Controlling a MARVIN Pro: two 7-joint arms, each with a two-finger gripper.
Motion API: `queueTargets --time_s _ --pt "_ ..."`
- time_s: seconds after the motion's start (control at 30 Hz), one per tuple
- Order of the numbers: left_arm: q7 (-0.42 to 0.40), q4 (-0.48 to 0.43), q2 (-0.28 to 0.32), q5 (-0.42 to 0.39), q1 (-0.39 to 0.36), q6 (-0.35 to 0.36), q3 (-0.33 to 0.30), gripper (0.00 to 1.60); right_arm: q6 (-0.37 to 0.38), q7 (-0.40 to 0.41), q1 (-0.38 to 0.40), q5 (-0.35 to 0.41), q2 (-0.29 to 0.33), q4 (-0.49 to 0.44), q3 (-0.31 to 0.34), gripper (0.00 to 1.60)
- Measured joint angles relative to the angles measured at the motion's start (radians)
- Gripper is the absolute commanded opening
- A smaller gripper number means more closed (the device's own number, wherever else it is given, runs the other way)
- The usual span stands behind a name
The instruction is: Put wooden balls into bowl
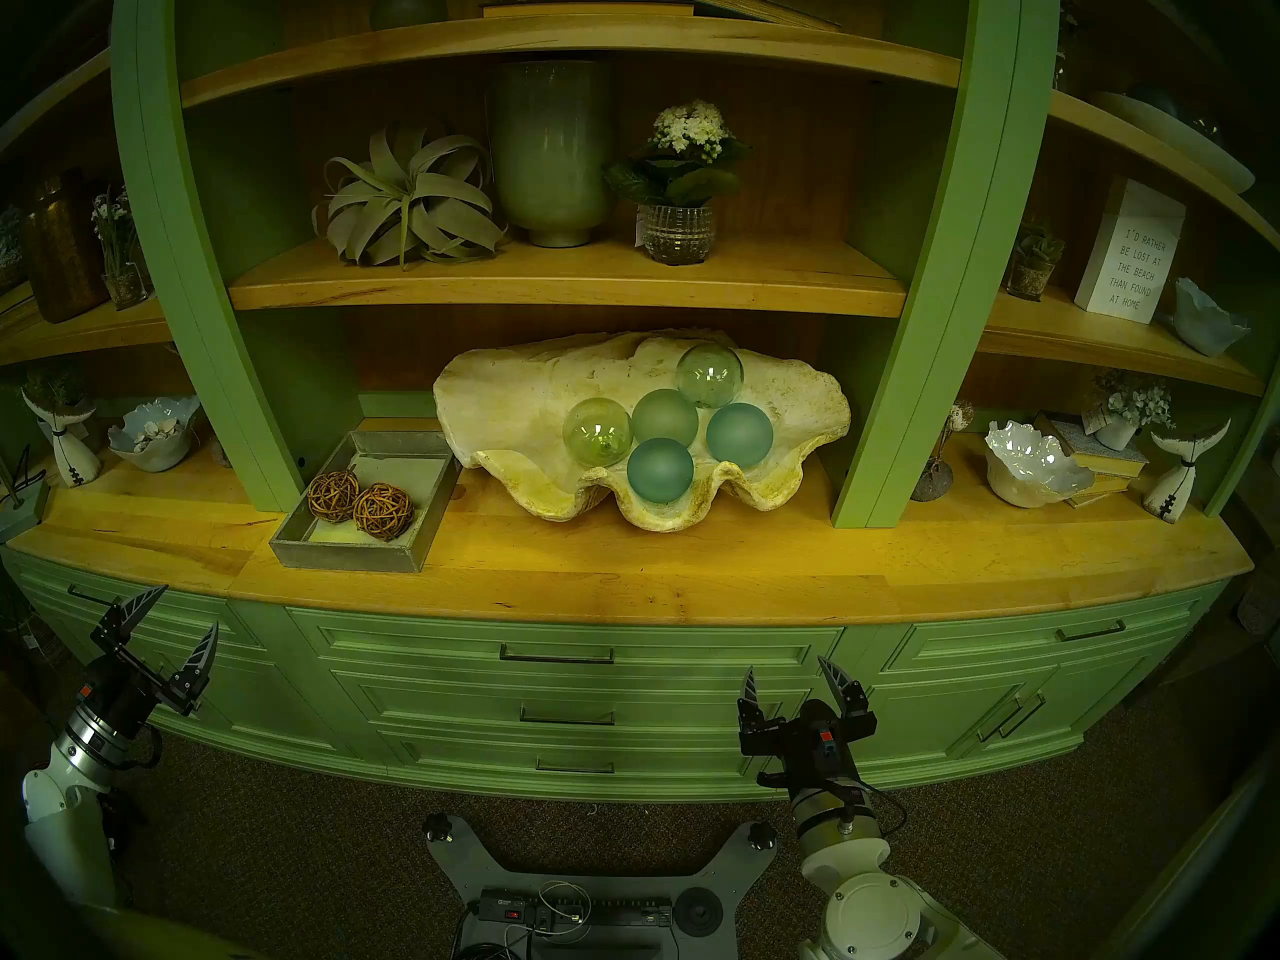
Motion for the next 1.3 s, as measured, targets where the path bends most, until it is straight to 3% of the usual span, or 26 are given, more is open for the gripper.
queueTargets --time_s 0.3,0.53,0.83,1.03,1.3 --pt "0.005 0.011 0.01 0.018 0.001 -0.004 -0.019 1.6 0.0 0.0 0.0 0.0 0.0 0.001 0.0 1.6" --pt "0.018 0.014 0.072 0.13 0.009 -0.024 -0.095 1.6 0.0 0.0 0.0 0.0 0.0 0.005 -0.001 1.6" --pt "0.022 -0.083 0.163 0.287 -0.025 -0.025 -0.138 1.6 0.0 0.0 0.0 0.0 -0.001 0.009 -0.001 1.6" --pt "-0.008 -0.155 0.223 0.377 -0.062 0.012 -0.11 1.6 0.0 0.0 0.0 0.0 -0.001 0.011 -0.002 1.6" --pt "-0.092 -0.219 0.3 0.46 -0.125 0.11 0.002 1.6 0.0 0.0 0.0 0.0 -0.001 0.012 -0.002 1.6"
